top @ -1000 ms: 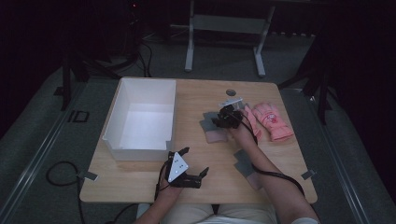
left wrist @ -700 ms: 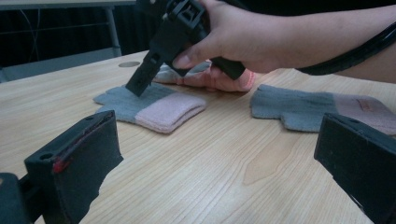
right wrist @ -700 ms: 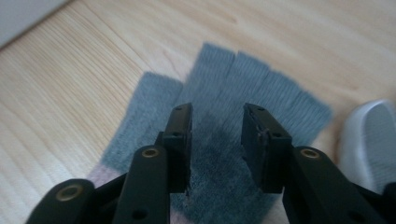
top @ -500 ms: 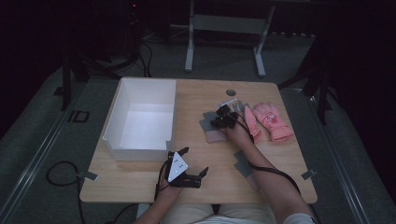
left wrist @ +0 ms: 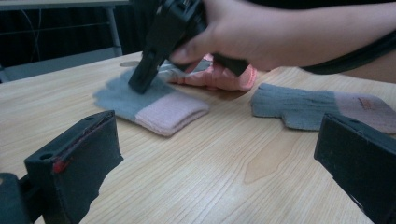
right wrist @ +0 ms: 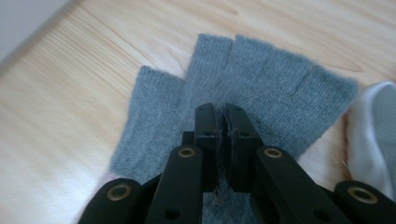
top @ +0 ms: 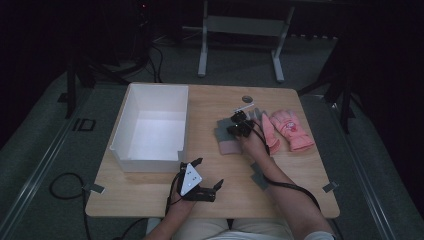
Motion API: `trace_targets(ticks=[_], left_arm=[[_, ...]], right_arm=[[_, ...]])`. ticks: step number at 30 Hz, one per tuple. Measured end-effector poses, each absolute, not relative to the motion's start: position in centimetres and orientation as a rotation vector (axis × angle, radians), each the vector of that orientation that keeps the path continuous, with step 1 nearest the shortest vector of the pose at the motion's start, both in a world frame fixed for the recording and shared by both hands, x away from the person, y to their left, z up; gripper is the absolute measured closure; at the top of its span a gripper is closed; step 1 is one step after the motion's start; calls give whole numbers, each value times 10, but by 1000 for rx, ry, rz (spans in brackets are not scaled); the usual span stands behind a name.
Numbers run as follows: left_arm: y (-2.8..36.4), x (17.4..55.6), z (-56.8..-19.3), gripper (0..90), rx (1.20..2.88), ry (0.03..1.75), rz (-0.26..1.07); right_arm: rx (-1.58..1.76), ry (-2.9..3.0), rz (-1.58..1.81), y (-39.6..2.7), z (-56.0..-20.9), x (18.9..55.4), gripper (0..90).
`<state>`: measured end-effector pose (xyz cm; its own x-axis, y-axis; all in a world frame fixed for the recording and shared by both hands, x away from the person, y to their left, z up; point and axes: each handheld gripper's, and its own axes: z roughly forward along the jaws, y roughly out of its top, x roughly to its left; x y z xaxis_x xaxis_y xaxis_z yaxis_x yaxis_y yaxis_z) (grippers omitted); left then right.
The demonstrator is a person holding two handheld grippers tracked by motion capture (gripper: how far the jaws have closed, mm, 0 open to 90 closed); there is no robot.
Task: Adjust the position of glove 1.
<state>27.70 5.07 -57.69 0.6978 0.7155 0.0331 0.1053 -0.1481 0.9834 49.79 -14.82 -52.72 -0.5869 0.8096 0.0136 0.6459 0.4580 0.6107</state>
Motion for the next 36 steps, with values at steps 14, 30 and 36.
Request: trace_targets(ticks=[14, 30, 36], left_arm=[[51, 277, -577, 0, 1650, 682, 607], [52, 277, -577, 0, 1650, 691, 609], [51, 278, -577, 0, 1654, 687, 608]], right_arm=[[1270, 2227, 1140, -170, -439, 373, 854], [1417, 2339, 952, -166, -525, 335, 853], [1436, 2348, 942, -162, -542, 340, 849]])
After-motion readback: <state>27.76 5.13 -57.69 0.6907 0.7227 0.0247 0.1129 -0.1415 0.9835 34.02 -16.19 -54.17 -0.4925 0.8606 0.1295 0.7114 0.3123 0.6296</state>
